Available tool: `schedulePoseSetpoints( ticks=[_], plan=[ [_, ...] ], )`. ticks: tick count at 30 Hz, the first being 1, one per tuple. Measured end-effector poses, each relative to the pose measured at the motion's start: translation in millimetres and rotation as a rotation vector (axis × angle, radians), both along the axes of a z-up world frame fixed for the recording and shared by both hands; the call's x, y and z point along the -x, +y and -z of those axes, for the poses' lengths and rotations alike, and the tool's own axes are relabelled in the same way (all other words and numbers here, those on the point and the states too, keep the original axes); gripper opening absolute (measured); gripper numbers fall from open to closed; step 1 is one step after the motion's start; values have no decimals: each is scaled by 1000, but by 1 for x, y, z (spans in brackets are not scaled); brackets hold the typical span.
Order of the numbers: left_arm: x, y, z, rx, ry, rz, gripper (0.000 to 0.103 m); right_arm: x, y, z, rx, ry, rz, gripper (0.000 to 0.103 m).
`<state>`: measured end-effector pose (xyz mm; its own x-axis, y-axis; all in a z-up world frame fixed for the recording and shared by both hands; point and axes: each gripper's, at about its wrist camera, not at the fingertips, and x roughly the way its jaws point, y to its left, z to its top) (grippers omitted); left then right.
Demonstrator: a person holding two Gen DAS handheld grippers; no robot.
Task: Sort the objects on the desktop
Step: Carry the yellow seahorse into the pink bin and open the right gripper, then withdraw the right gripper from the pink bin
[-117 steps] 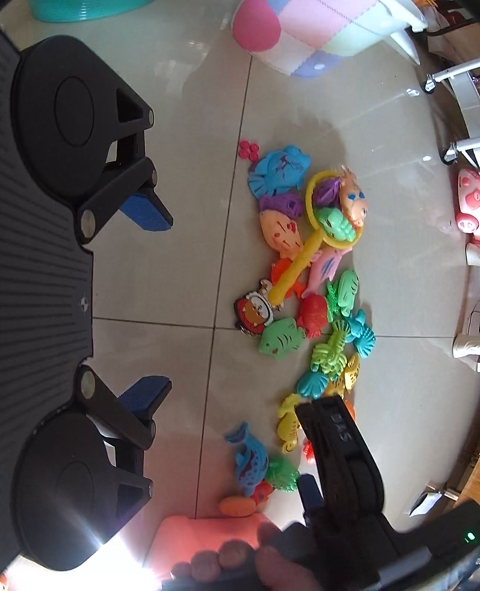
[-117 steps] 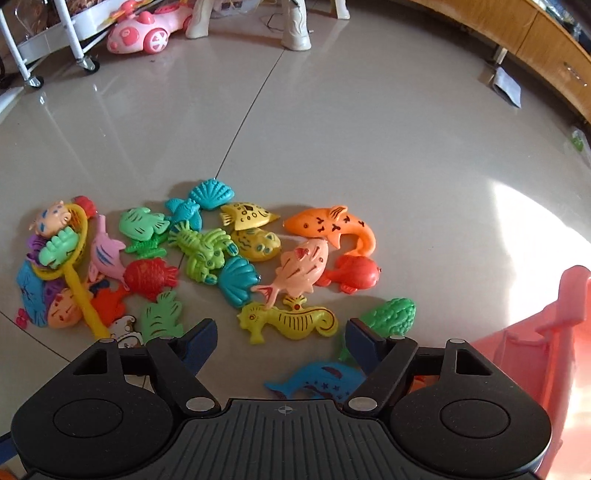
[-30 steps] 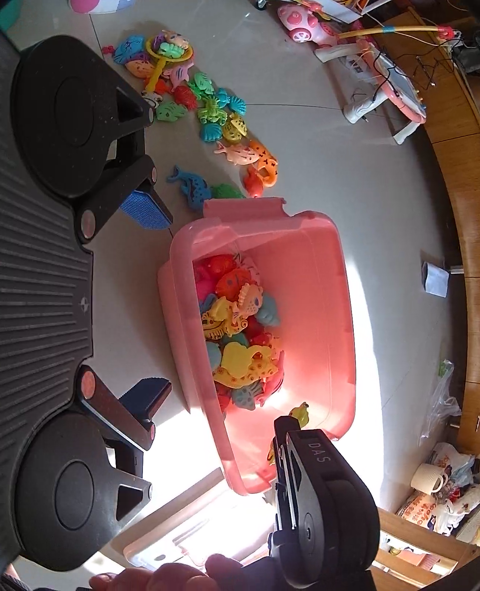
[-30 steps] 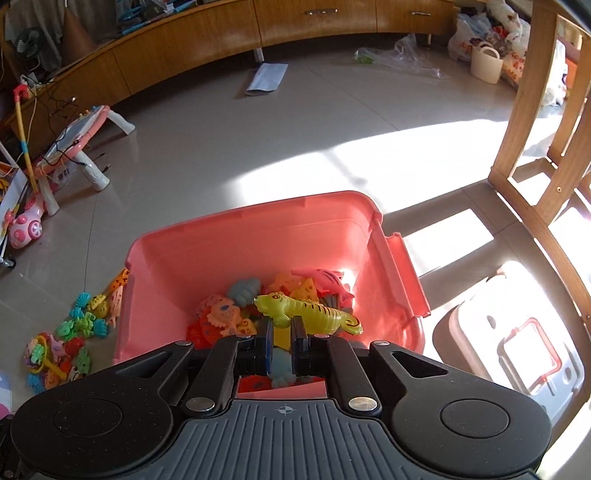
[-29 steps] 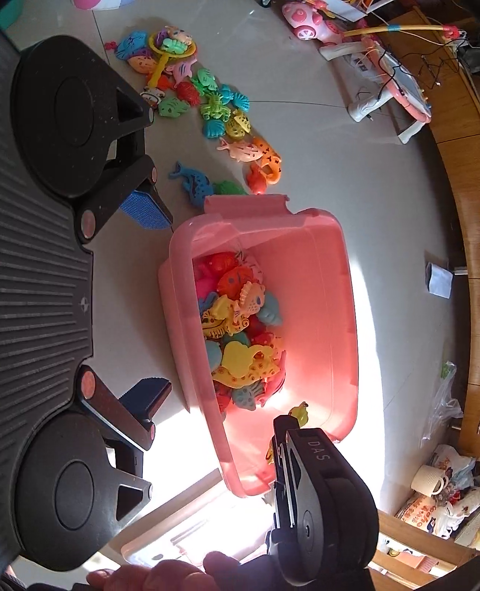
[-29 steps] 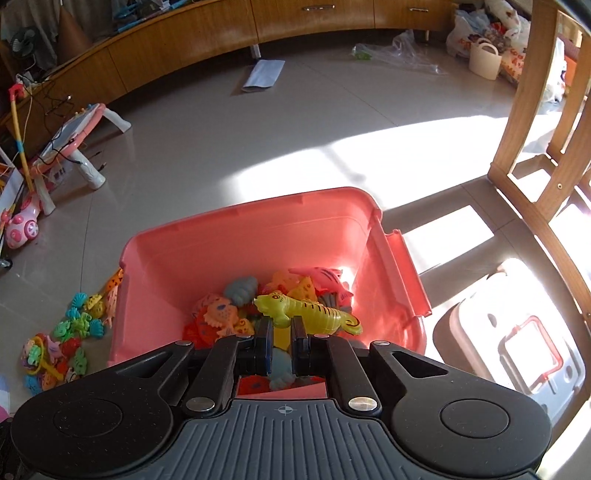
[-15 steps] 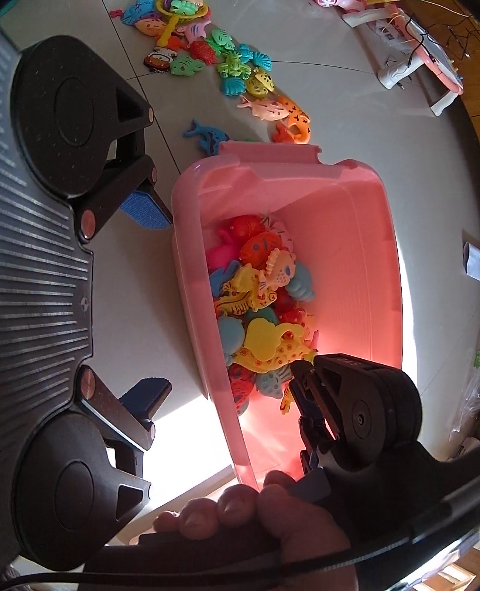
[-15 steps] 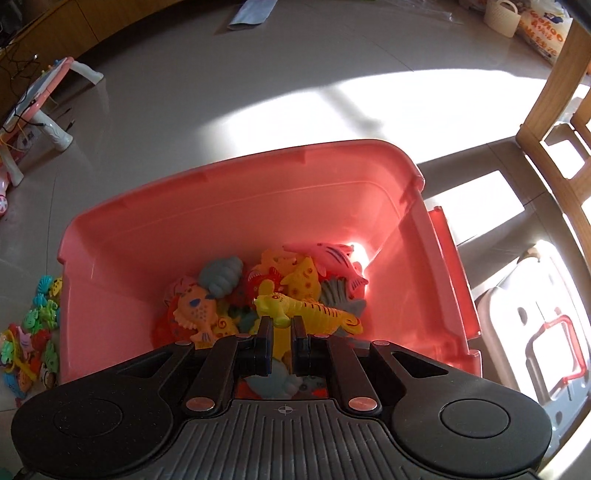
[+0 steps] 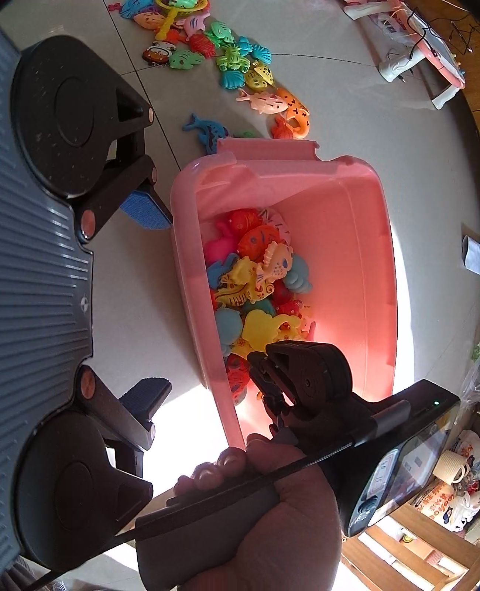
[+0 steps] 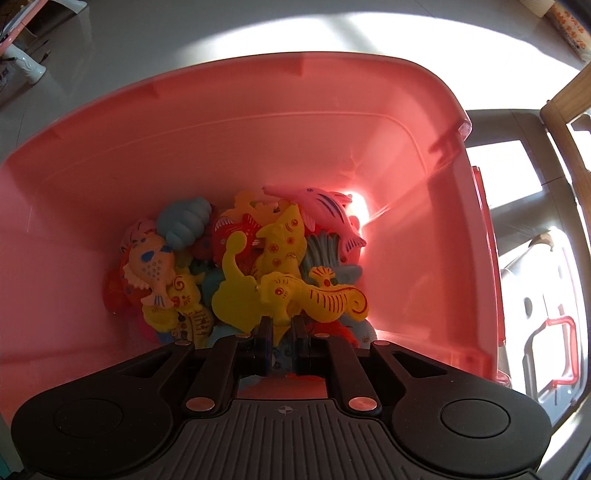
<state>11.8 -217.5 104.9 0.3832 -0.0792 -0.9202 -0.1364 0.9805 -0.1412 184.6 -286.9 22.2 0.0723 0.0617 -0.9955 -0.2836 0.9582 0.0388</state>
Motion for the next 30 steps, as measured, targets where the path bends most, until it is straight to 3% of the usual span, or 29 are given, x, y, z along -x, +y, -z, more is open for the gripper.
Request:
schedulePoseSetpoints(
  ticks=[8, 14, 18, 23, 30],
  plan=[
    [8, 6, -8, 2, -11, -15, 90, 5, -8, 15, 30, 61, 21, 10],
    [9, 13, -11, -6, -14, -23, 90, 11, -8, 13, 32, 62, 33, 23],
    [11, 21, -11, 5, -19, -45, 90, 19, -5, -5, 9, 22, 21, 38],
    [18, 25, -20, 6, -32, -48, 90, 35, -14, -43, -82, -44, 58, 45],
    [31, 34, -34, 6, -46, -65, 90, 75, -28, -101, -106, -180, 44, 48]
  ],
)
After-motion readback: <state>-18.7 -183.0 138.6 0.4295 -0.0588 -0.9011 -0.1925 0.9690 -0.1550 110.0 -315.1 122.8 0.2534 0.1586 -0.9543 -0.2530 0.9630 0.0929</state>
